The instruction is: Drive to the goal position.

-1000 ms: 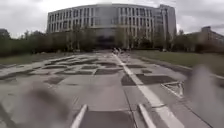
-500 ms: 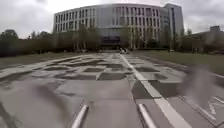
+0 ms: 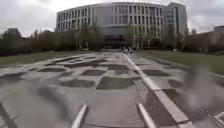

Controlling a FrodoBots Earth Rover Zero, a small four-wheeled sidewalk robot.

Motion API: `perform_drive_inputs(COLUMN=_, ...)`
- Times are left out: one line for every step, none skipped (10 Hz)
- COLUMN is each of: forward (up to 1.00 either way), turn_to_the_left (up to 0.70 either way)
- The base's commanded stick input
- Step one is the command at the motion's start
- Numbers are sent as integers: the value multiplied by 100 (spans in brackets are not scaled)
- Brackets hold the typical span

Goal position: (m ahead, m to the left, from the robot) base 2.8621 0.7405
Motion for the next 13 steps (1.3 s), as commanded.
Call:
perform_drive_inputs(forward=100, turn_to_the_left=-27)
perform_drive_inputs(forward=100, turn_to_the_left=-27)
perform_drive_inputs(forward=100, turn_to_the_left=-27)
perform_drive_inputs(forward=100, turn_to_the_left=-27)
perform_drive_inputs(forward=100, turn_to_the_left=-27)
perform_drive_inputs(forward=100, turn_to_the_left=-27)
perform_drive_inputs(forward=100, turn_to_the_left=-15)
perform_drive_inputs(forward=100, turn_to_the_left=0)
perform_drive_inputs(forward=100, turn_to_the_left=0)
perform_drive_inputs(forward=100, turn_to_the_left=0)
perform_drive_inputs(forward=100, turn_to_the_left=0)
perform_drive_inputs(forward=100, turn_to_the_left=0)
perform_drive_inputs(forward=100, turn_to_the_left=0)
